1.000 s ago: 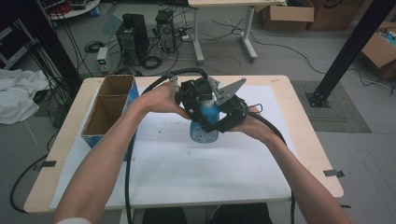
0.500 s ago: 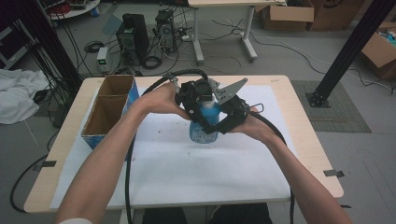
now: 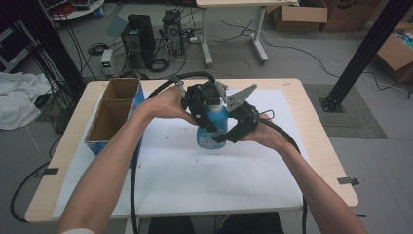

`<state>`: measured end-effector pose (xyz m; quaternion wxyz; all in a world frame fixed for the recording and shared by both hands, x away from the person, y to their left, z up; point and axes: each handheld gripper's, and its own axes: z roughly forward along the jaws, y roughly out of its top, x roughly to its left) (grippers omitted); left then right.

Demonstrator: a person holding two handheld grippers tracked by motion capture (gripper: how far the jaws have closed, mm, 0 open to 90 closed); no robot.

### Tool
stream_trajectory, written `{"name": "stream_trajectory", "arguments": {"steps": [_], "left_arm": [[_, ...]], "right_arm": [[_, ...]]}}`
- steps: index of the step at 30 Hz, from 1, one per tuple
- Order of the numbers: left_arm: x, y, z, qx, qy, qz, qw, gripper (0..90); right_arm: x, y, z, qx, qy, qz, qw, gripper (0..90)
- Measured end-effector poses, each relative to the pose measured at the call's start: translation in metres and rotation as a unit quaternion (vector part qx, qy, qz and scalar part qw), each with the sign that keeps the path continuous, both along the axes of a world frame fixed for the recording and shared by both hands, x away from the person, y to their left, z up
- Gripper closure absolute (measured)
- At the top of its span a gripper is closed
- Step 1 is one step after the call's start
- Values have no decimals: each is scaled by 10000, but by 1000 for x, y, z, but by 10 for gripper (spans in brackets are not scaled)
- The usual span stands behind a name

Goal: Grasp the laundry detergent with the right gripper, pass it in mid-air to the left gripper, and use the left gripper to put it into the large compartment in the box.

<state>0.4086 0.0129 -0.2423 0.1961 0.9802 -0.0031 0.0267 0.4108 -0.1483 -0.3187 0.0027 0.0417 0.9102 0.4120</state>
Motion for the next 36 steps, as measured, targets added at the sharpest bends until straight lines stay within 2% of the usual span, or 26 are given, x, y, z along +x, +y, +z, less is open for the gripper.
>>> {"name": "stream_trajectory", "arguments": {"steps": [6, 12, 14, 16, 18, 22, 23, 24, 25, 27, 28, 30, 31, 34, 35, 36], "left_arm": [[-2, 2, 2, -17, 1, 3, 10000, 430], [-2, 5, 5, -45, -9, 116, 9999, 430], [-1, 9, 8, -43, -8, 165, 9999, 430], [-1, 10, 9, -34, -9, 189, 9998, 430], [-1, 15, 14, -55, -3, 340, 9994, 430], [0, 22, 21, 49, -56, 585, 9983, 430], [0, 22, 21, 49, -56, 585, 9983, 430], [1, 24, 23, 90, -65, 686, 9976, 430], [1, 28, 26, 137, -93, 825, 9964, 429], [1, 32, 30, 153, -96, 1009, 9947, 429], [1, 32, 30, 153, -96, 1009, 9947, 430], [2, 38, 36, 173, -121, 1242, 9920, 429], [1, 43, 41, 188, -179, 1407, 9897, 429], [1, 48, 46, 192, -204, 1563, 9873, 429], [2, 54, 53, 188, -152, 1804, 9833, 429], [1, 56, 56, 184, -141, 1887, 9818, 430]], "right_arm": [[0, -5, -1, -20, 72, -89, 9999, 243], [1, -14, 0, -72, 146, -210, 9996, 186], [1, -17, 0, -121, 166, -307, 9993, 149], [2, -20, 1, -154, 184, -436, 9988, 152], [3, -24, 2, -218, 223, -563, 9979, 153], [4, -34, 5, -391, 326, -906, 9946, 152], [4, -34, 5, -391, 326, -906, 9946, 152], [4, -36, 6, -416, 345, -965, 9939, 152], [5, -41, 8, -509, 367, -1140, 9915, 152], [5, -44, 9, -619, 341, -1253, 9896, 153], [5, -44, 9, -619, 341, -1253, 9896, 153], [5, -47, 12, -735, 280, -1374, 9874, 152], [5, -50, 13, -786, 264, -1499, 9852, 152], [5, -54, 15, -837, 269, -1567, 9837, 153], [5, -56, 15, -856, 290, -1593, 9831, 153], [5, -58, 16, -880, 297, -1655, 9818, 153]]}}
